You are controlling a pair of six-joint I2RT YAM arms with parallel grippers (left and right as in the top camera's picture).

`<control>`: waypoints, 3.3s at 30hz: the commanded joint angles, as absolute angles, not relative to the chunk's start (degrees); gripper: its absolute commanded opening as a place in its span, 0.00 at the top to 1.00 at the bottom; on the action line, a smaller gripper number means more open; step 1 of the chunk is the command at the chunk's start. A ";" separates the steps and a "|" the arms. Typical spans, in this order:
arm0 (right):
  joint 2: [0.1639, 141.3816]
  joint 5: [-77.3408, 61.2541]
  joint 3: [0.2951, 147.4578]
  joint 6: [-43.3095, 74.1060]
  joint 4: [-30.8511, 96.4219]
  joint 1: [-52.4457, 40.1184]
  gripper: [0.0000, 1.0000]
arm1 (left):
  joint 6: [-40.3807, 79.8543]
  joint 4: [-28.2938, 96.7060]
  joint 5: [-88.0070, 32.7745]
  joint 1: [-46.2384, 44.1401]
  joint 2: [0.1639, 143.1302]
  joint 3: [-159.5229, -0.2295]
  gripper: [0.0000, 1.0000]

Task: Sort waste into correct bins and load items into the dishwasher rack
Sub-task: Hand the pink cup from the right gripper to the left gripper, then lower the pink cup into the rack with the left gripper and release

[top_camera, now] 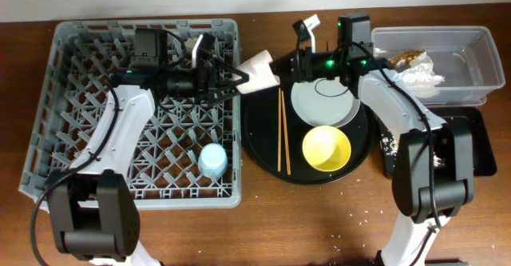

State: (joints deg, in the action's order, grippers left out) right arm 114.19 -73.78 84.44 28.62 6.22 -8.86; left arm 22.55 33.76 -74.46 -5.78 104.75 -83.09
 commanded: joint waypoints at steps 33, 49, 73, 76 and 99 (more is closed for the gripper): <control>112.86 -72.34 84.53 31.68 8.78 -17.63 0.96 | 22.70 33.06 -82.28 -3.79 105.06 -82.85 0.34; 112.86 -72.40 84.53 30.41 9.67 -17.54 0.59 | 22.68 32.97 -76.34 -3.20 105.06 -82.85 0.48; 107.57 -38.98 91.11 7.51 42.26 -4.95 0.01 | 13.13 56.05 -10.41 -9.61 96.99 -90.54 0.48; 106.13 -27.07 95.44 5.89 51.57 -4.91 0.01 | 13.15 56.71 -4.71 -13.56 97.01 -90.54 0.48; 106.15 -24.75 95.88 3.20 59.81 -4.84 0.01 | 13.17 54.89 5.17 -19.77 109.47 -89.71 0.48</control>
